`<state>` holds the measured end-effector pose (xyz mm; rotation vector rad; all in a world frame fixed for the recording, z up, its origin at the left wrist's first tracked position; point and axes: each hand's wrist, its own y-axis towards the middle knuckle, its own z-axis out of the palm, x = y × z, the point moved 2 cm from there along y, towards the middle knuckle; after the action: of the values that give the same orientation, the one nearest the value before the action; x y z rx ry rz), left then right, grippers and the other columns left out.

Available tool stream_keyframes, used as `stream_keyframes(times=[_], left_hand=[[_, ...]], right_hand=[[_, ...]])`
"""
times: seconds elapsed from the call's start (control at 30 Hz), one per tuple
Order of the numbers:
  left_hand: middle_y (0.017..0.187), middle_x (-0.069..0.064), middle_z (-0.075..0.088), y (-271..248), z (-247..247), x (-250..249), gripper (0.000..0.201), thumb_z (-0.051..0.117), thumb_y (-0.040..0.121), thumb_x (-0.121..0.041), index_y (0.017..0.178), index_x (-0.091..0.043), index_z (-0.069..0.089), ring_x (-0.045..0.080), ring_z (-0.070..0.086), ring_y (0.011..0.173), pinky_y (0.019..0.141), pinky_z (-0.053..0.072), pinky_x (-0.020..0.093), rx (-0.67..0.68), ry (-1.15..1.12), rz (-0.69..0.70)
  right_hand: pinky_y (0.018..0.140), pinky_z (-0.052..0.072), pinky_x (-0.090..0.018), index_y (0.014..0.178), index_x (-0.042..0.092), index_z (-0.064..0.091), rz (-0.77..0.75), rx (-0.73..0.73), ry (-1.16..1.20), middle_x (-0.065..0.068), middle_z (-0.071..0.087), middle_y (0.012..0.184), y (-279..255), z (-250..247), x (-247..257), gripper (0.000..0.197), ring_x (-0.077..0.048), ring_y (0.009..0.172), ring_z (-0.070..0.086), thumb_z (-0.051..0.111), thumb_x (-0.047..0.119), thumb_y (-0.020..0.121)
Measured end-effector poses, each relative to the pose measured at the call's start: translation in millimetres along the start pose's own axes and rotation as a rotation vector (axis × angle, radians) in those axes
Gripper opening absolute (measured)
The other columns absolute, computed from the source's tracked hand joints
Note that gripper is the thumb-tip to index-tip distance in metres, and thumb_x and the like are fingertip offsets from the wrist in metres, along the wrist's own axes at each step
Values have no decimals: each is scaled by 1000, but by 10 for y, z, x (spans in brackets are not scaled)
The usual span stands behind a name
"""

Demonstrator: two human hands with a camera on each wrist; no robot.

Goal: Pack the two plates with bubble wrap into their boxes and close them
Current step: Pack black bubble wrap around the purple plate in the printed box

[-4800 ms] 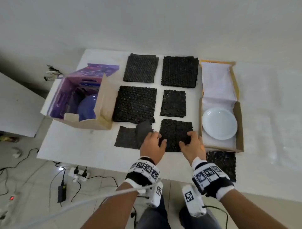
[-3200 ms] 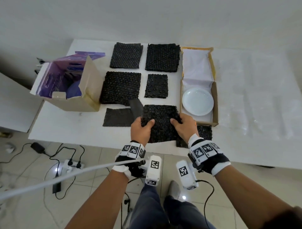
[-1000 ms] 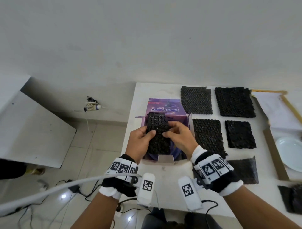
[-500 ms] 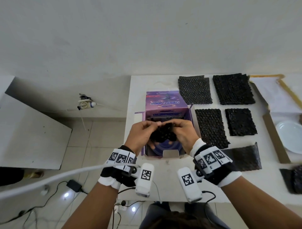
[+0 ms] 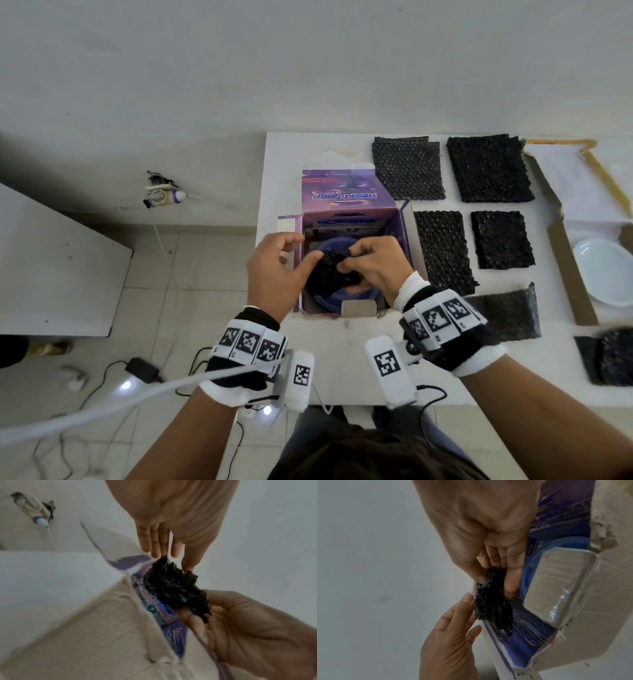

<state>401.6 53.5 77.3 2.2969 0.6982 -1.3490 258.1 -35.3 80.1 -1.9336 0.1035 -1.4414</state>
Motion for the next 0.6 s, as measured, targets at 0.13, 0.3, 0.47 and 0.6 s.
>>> stream_keyframes(times=[0.13,0.3,0.47,0.6], left_hand=[[91,0,65,-26,-15,208,26,78,73,-14,97,-13,69,8,59,76,63,46,9,3,12,-24],[88,-1,67,-58,41,319,25,78,74,-11,99,-10,71,-7,62,70,63,48,6,19,-121,-137],[82,-1,72,-96,22,399,23,77,75,-19,97,-16,73,8,68,74,70,54,16,52,-229,-255],[74,-8,71,-132,19,418,20,75,77,-25,96,-24,71,8,68,65,73,58,29,80,-257,-300]], right_hand=[[46,57,-44,57,9,58,10,-76,-219,-7,58,67,49,64,6,26,-26,65,63,73,-9,68],[77,57,-44,73,-2,68,-110,-17,-778,-18,65,76,142,313,50,6,-34,84,67,65,4,75],[75,45,-27,95,4,68,-64,75,-1048,-15,67,104,292,524,3,17,-30,104,60,59,13,83],[64,43,-26,90,4,63,30,166,-1076,-16,63,92,349,601,-47,11,-30,95,61,62,12,81]])
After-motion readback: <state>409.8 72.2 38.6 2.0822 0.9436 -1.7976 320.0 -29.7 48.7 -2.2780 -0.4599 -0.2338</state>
